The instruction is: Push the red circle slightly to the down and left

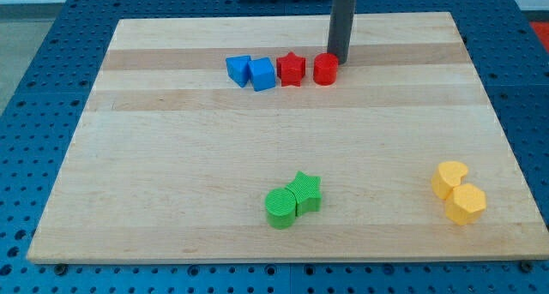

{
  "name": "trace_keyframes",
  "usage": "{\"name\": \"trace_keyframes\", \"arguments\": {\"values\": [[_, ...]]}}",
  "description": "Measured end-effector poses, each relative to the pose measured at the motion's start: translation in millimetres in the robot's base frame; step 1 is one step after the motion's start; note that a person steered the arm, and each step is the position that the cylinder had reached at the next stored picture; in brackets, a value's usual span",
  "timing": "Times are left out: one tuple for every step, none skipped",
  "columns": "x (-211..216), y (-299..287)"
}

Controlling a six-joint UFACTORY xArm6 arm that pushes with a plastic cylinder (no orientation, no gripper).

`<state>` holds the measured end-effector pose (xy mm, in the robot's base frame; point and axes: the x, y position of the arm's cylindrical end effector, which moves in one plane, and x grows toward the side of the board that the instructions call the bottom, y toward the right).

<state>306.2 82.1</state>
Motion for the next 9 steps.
{"name": "trace_keyframes", "arguments": {"values": [[0, 0], [0, 0], [4, 11], [12, 15], [14, 15], [14, 13], [18, 5], [23, 2], [28, 0]]}}
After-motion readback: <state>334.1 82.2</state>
